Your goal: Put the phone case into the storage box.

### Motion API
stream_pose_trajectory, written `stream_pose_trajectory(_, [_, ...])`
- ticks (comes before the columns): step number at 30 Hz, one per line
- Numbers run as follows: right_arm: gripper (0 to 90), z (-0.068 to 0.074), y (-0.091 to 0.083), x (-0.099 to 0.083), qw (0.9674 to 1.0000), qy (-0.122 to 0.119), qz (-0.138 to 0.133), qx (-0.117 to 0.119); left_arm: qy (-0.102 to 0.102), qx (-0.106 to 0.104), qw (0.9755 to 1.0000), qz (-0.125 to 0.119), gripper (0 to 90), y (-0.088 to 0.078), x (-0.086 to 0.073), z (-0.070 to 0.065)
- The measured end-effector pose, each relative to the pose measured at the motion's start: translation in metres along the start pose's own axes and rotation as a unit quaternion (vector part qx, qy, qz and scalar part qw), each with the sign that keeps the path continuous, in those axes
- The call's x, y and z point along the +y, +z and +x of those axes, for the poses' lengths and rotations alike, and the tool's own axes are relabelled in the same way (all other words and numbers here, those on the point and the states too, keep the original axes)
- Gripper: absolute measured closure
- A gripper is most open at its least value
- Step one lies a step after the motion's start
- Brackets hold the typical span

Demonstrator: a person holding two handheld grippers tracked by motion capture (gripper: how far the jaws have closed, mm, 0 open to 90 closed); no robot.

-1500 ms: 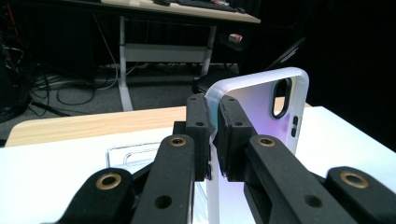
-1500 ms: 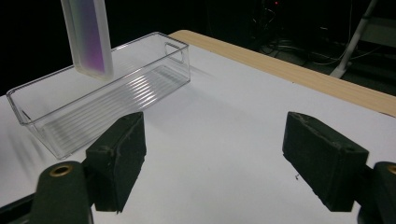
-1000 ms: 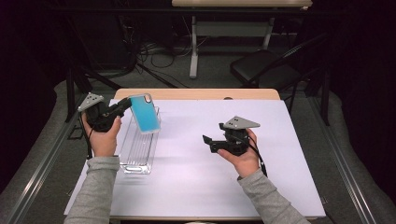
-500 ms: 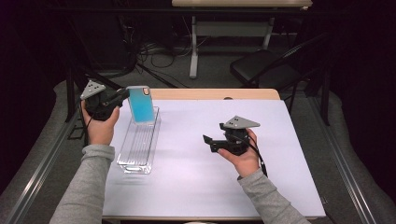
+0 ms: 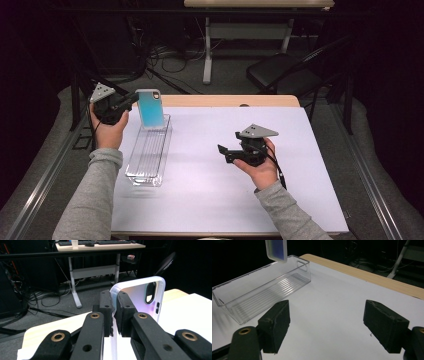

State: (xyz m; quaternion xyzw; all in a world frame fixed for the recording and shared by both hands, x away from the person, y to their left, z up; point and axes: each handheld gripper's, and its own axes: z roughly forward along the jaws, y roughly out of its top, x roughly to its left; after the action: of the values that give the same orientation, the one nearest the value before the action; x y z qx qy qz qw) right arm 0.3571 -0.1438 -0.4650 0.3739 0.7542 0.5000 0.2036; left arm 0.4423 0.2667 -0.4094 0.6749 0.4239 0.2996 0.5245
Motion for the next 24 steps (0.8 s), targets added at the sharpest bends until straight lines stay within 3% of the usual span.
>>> stream_pose_trajectory(19, [21.1,-0.004,-0.001,-0.001,1.0000,0.000,0.004,-0.008,-0.006,0.006,0.9999,0.013,84.3,0.027,-0.013,0.013])
stream_pose_trajectory(24, [21.1,-0.005,-0.001,-0.001,0.9999,0.011,0.000,-0.002,-0.008,0.005,0.9998,0.015,84.3,0.031,-0.016,0.017])
